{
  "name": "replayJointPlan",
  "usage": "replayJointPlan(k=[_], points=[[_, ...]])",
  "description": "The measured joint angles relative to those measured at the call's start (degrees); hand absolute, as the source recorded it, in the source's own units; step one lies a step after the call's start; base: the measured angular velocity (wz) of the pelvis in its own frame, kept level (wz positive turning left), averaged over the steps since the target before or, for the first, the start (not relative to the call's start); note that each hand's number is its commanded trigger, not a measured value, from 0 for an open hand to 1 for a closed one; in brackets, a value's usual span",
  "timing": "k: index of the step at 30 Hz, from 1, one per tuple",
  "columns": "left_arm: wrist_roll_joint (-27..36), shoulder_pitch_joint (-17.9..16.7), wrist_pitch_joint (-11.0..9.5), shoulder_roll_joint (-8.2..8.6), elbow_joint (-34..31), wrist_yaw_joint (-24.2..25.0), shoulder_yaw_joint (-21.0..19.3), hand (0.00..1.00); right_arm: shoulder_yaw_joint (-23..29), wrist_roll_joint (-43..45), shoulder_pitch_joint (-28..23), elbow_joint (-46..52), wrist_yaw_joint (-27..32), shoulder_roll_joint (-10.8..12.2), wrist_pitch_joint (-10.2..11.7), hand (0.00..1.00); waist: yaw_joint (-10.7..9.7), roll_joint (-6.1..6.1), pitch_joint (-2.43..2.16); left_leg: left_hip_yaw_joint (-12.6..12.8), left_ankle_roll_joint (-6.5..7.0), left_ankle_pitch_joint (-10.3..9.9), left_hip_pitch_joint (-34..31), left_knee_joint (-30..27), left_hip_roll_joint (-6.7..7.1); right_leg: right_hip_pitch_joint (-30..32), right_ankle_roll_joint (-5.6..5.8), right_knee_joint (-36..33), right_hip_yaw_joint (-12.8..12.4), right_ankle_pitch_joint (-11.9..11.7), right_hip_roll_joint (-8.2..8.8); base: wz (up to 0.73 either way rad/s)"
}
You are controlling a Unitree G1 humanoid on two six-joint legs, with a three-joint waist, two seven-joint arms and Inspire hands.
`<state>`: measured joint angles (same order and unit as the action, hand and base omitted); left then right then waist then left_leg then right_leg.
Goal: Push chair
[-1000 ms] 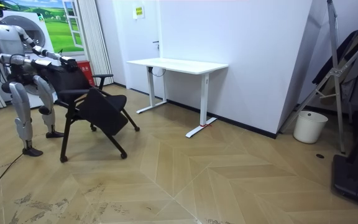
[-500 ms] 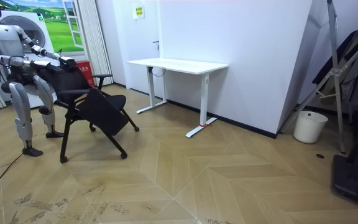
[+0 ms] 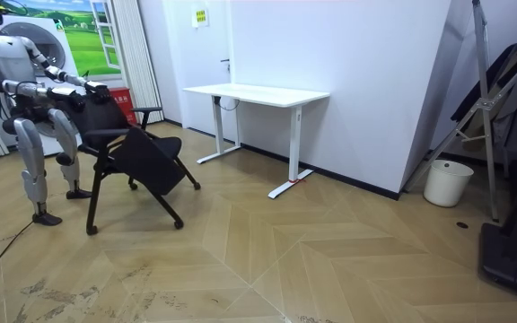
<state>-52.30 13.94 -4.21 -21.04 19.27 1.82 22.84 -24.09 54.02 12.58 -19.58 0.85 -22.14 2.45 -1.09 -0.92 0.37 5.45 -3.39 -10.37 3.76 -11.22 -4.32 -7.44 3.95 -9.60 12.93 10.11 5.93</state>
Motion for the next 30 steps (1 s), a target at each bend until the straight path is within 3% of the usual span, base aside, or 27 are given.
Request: replayJointPlan(k=[5,11,14,15,17,20,22,24,25,26,28,30], points=[[-0.16,0.03,-0.12,-0.71,-0.81,-0.02,0.0,1.0,0.01,-0.08,0.01,-0.3,0.98,0.03,0.68,1.0,0.08,-0.68,0.32,-0.09,0.0,0.0,-0.28,-0.18,-0.02,0.13,0.01,0.05,0.19,0.02,0.0,0.0],[-0.25,0.43,-0.41,-1.03,-0.76,0.0,0.01,1.0,-0.26,-0.22,0.11,-0.41,1.02,0.05,0.64,1.0,0.14,-1.37,0.38,-0.62,-0.03,0.01,-0.98,-0.98,-0.21,0.35,-0.27,-0.33,1.2,0.21,0.01,0.05],[-0.68,1.1,-1.09,-1.01,1.28,-0.05,-0.18,1.0,-0.36,-0.46,0.73,-2.3,0.97,1.08,0.88,1.0,0.53,-1.98,0.67,-0.85,-0.51,-0.35,-2.42,-5.63,-0.87,0.57,-1.0,-2.91,1.53,1.63,-0.11,0.05],[-0.67,2.09,-2.03,-1.03,2.95,-0.07,-0.18,1.0,-0.36,-0.48,1.22,-3.74,0.97,1.75,1.3,1.0,1.06,-2.48,0.8,-0.96,-0.58,-0.45,-3.61,-9.09,-1.25,0.51,-1.52,-4.23,1.82,2.51,-0.16,0.12],[-0.67,3.73,-3.21,-0.57,6.13,-0.15,-0.31,1.0,-0.26,-0.73,1.93,-5.44,0.94,2.04,2.2,1.0,1.09,-2.3,1.11,-1.01,-0.67,-0.57,-6.92,-16.51,-2.68,0.35,-2.55,-5.64,3.08,3.58,-0.88,0.24],[0.12,5.35,-4.58,-0.18,9.7,-0.53,-0.13,1.0,-0.12,-0.73,2.54,-6.77,0.91,2.07,3.14,1.0,1.11,-1.42,1.49,-0.99,-0.57,-0.09,-12.57,-29.12,-6.06,0.63,-4.47,-10.9,5.26,8.17,-2.38,0.4],[0.55,4.37,-4.64,-0.15,9.71,-0.62,0.39,1.0,-0.39,-1.23,2.12,-7.72,0.4,2.09,4.02,1.0,1.01,-1.41,1.46,-1.11,0.08,3.77,-16.35,-38.44,-8.44,0.26,-6.17,-16.05,5.77,11.92,-2.59,0.2],[0.79,3.82,-4.71,0.16,10.65,-0.83,0.36,1.0,-0.61,-1.13,2.14,-8.3,0.24,2.34,4.13,1.0,1.75,-2.2,1.94,-1.03,1.57,7.78,-19.34,-42.95,-8.96,-0.51,-7.45,-18.0,5.6,13.47,-2.42,0.18],[1.39,3.71,-4.74,0.6,11.12,-1.29,0.47,1.0,-0.75,-1.2,2.17,-8.15,0.2,1.64,4.38,1.0,1.39,-1.85,1.7,-0.68,2.0,6.25,-21.29,-42.64,-7.74,-0.65,-7.91,-18.36,6.33,13.73,-2.54,0.25],[1.66,3.69,-4.73,0.89,11.32,-1.5,0.56,1.0,-1.01,-1.18,2.19,-7.89,0.24,1.11,4.42,1.0,1.38,-1.57,1.77,-0.22,2.27,5.44,-21.78,-41.55,-6.72,-0.54,-8.16,-18.57,6.45,13.87,-2.39,0.08],[2.69,3.43,-4.69,1.6,11.65,-1.71,0.62,1.0,-1.14,-0.55,2.32,-7.44,0.36,-0.12,4.86,1.0,2.02,-0.16,1.82,2.56,2.02,5.34,-23.39,-34.76,-3.54,0.0,-8.89,-18.97,6.99,14.18,-2.21,-0.18],[2.82,3.39,-4.58,1.72,11.37,-1.72,0.77,1.0,-1.18,-0.41,2.32,-7.29,0.81,-0.57,5.11,1.0,2.48,0.09,1.68,4.85,2.05,5.45,-23.41,-27.9,-1.29,0.17,-9.02,-19.09,6.93,14.58,-2.3,-0.08]])
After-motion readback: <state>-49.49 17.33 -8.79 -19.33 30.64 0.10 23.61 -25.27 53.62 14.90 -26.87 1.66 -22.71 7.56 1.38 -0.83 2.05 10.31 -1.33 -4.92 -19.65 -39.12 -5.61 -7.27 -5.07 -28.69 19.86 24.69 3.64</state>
